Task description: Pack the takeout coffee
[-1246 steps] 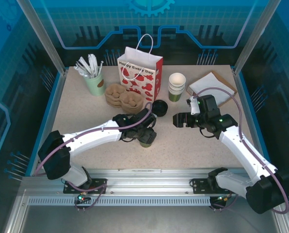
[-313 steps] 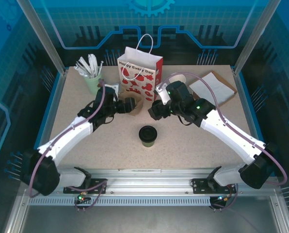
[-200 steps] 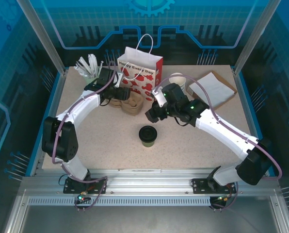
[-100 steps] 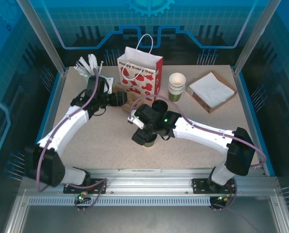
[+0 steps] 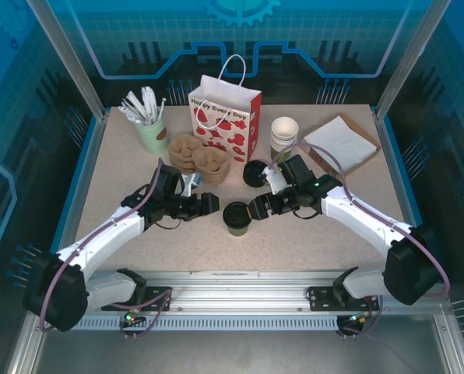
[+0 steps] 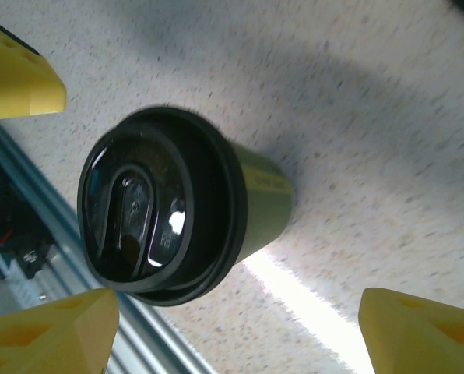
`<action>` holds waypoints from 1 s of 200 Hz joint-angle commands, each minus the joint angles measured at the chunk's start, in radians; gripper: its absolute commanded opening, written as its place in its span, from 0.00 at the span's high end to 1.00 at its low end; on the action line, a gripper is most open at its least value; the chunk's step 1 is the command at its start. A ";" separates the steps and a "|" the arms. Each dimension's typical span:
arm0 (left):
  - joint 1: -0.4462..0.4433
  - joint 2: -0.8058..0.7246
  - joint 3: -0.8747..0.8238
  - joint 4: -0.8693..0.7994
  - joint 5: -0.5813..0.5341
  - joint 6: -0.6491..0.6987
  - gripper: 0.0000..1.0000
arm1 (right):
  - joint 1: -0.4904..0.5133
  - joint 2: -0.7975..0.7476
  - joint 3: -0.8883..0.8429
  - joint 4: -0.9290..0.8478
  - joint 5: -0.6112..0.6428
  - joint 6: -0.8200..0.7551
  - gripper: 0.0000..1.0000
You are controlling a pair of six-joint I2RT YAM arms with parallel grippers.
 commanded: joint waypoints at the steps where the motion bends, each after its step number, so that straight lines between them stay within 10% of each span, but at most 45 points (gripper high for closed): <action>1: -0.015 0.035 -0.042 0.130 0.126 -0.095 0.25 | -0.007 0.018 -0.020 0.069 -0.117 0.072 0.18; 200: -0.168 0.270 -0.057 0.431 0.103 -0.244 0.31 | -0.162 -0.055 -0.126 0.056 -0.183 0.050 0.21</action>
